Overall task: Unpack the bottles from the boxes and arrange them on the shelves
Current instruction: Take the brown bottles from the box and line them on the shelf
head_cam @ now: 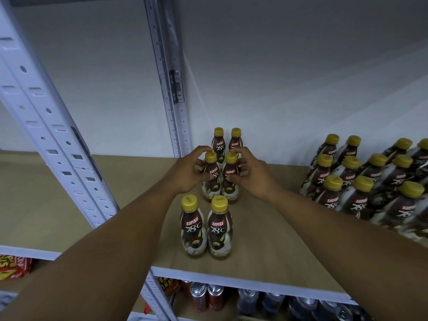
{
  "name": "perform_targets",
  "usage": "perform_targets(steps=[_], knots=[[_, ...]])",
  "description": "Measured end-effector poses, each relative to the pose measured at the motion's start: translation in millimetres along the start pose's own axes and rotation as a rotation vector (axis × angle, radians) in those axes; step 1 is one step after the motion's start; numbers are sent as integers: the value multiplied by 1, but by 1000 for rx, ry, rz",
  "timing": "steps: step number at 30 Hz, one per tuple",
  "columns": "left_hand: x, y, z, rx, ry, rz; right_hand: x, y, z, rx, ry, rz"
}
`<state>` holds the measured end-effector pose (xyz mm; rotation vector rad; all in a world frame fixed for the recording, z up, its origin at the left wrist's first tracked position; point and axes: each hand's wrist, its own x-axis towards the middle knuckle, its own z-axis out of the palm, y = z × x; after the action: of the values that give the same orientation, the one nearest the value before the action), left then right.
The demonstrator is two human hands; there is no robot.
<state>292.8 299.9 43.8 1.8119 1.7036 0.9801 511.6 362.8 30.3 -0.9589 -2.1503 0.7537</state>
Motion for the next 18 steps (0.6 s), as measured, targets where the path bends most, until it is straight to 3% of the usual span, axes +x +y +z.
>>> perform_targets(steps=[18], knots=[[-2, 0, 1, 2, -23, 2, -2, 0, 0, -11, 5, 2]])
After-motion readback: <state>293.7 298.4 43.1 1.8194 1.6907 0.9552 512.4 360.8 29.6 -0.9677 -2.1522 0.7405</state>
